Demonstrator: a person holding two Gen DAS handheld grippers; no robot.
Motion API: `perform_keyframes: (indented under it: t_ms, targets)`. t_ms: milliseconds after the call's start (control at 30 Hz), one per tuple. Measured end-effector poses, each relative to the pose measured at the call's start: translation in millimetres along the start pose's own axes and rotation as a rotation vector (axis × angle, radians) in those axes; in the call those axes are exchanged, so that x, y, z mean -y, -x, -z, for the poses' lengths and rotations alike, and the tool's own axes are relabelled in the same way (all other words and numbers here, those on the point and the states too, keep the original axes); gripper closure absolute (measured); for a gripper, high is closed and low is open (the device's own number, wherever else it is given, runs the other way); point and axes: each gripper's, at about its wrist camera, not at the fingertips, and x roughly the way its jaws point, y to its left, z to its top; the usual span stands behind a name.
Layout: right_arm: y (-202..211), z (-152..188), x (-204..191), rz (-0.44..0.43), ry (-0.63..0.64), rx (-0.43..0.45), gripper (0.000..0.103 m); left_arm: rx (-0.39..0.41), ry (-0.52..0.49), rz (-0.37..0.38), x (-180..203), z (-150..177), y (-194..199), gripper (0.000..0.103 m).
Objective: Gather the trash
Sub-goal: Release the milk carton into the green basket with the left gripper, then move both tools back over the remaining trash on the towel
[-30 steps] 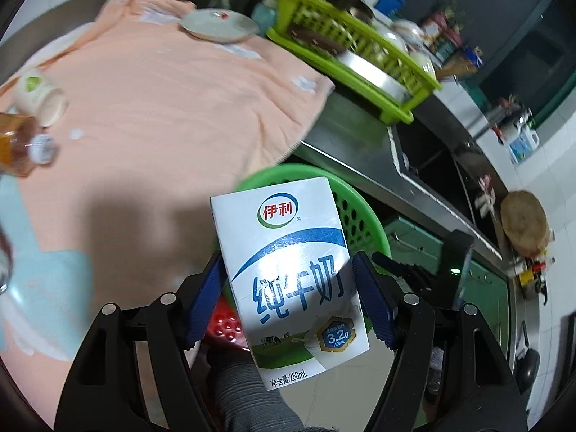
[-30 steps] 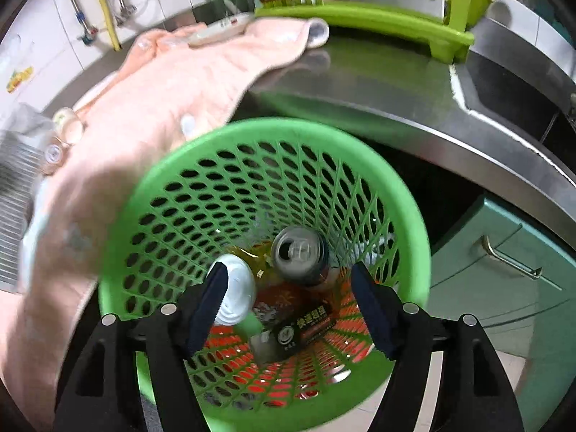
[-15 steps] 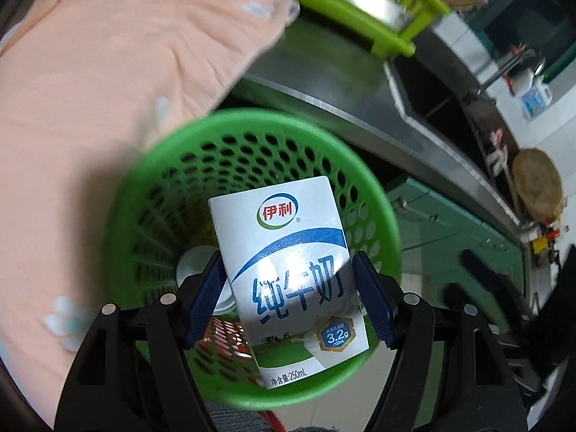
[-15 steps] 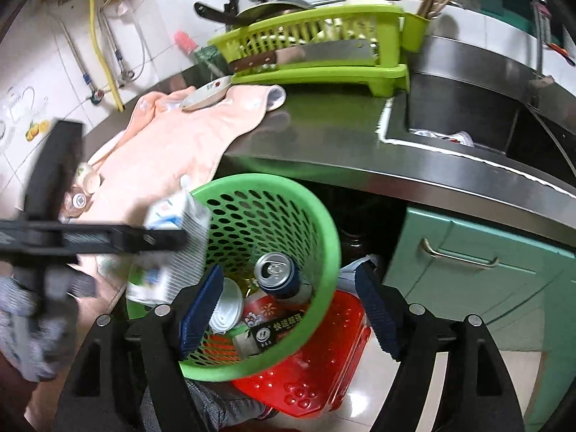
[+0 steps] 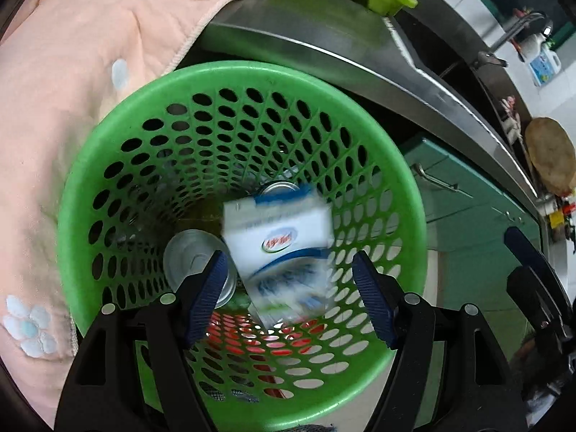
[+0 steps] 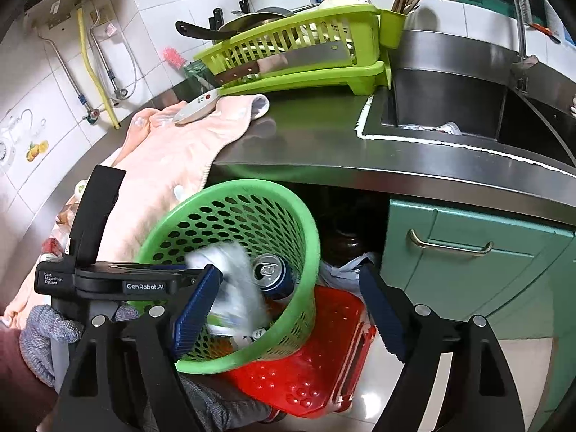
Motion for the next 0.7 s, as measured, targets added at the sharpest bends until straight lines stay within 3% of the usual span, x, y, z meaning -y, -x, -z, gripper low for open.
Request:
perform_keyframes:
  t_ms: [200, 433, 700]
  targets:
    - [9, -3, -11, -0.019, 0.006, 0.022, 0.022, 0.041, 0.001, 0.002, -6, 9, 29, 0.032]
    - [15, -10, -43, -0.042, 0.020, 0.061, 0.020, 0.158, -0.010, -0.039, -21, 29, 94, 0.032]
    - [3, -17, -110, -0.117, 0.133, 0.033, 0.019, 0.264, 0.103, -0.130, -79, 64, 163, 0.032]
